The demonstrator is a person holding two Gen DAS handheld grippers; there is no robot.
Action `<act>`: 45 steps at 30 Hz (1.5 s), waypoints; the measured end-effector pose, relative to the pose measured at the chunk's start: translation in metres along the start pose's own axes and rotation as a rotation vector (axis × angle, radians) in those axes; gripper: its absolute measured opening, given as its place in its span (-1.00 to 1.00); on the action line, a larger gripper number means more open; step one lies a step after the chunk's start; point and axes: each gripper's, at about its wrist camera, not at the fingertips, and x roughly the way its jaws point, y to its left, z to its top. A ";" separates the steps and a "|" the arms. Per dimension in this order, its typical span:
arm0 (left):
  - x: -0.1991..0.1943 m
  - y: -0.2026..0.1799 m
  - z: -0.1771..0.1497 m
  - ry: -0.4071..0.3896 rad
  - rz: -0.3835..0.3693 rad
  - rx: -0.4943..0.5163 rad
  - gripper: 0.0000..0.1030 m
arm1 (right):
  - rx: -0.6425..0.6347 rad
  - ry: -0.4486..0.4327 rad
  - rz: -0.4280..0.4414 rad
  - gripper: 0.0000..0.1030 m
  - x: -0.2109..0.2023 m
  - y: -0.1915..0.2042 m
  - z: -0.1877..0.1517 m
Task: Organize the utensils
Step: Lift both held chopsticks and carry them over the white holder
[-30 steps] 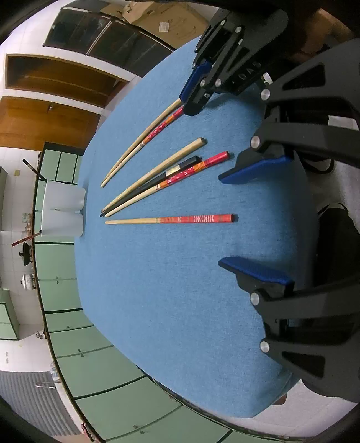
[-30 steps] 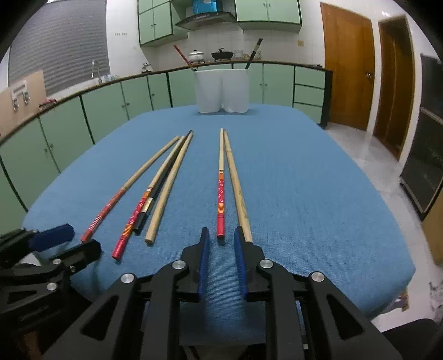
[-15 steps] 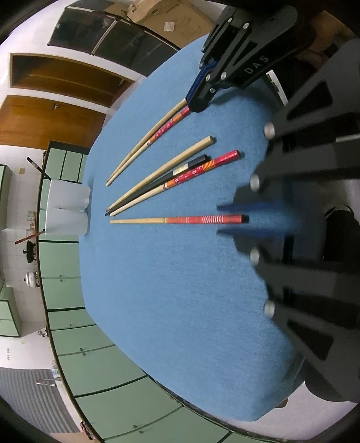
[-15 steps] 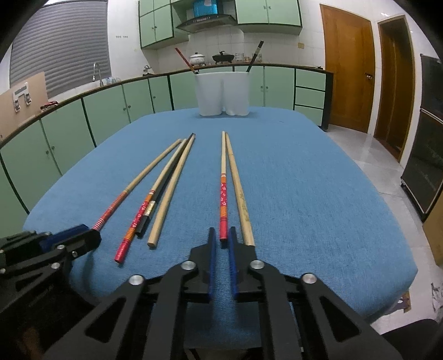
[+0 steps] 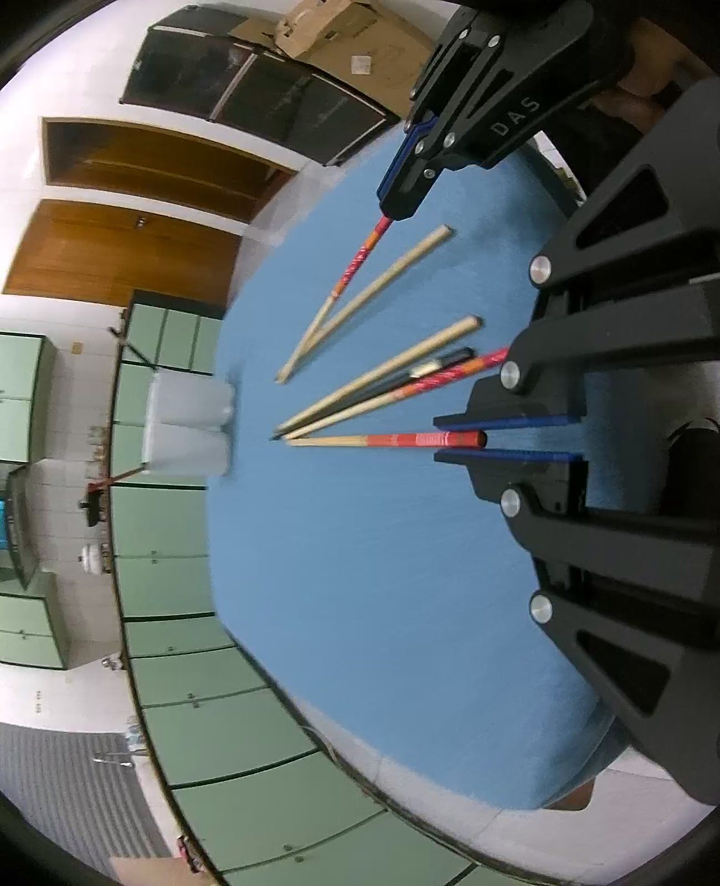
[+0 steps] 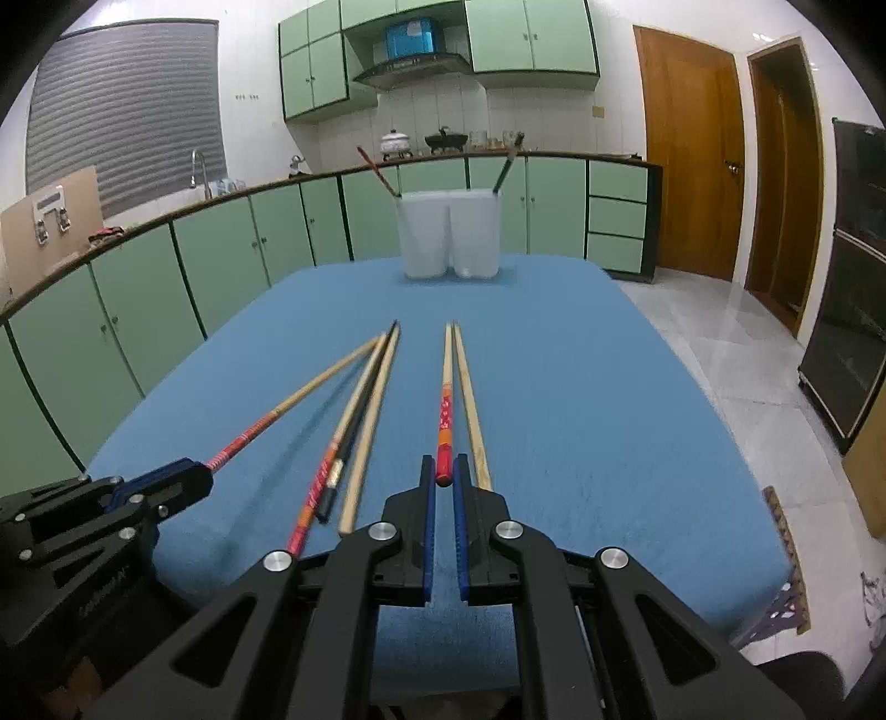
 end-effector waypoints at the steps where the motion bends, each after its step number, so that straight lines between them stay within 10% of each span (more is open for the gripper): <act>1: -0.004 0.000 0.003 -0.011 0.000 0.001 -0.90 | -0.001 -0.007 0.002 -0.88 -0.004 0.001 0.004; 15: -0.048 -0.003 0.078 -0.176 0.014 0.051 -0.90 | -0.090 -0.108 0.040 -0.88 -0.026 0.013 0.094; 45: -0.018 0.010 0.194 -0.168 -0.023 0.106 -0.90 | -0.194 -0.018 0.077 -0.88 0.031 0.010 0.210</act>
